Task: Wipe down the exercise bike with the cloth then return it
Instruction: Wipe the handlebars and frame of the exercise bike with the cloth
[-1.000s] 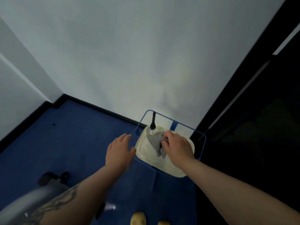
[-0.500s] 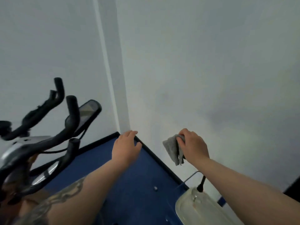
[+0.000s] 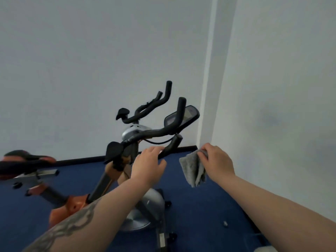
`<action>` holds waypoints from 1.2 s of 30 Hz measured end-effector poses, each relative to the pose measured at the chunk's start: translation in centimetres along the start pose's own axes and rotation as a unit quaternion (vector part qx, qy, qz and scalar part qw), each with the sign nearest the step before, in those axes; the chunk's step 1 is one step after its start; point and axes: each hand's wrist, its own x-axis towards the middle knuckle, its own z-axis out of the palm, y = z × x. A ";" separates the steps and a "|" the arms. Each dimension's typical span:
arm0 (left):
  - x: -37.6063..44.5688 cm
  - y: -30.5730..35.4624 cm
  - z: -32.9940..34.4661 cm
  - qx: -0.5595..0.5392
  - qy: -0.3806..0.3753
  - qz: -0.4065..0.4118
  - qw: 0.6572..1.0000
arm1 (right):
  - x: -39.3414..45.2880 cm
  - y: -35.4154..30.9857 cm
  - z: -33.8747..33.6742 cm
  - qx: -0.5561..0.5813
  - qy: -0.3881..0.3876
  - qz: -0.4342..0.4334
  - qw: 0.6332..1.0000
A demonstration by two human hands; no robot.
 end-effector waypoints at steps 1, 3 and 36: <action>-0.2 -0.9 -0.7 0.003 0.008 -0.012 1.000 | 0.0 -1.1 0.4 0.004 -0.005 -0.011 1.000; -0.7 -2.8 -2.0 0.009 0.017 -0.038 0.999 | -0.1 -3.1 1.1 0.012 -0.013 -0.028 0.999; -3.9 -33.2 -14.4 -0.004 -0.033 -0.035 0.999 | -3.3 -31.9 13.9 -0.017 0.014 0.018 1.000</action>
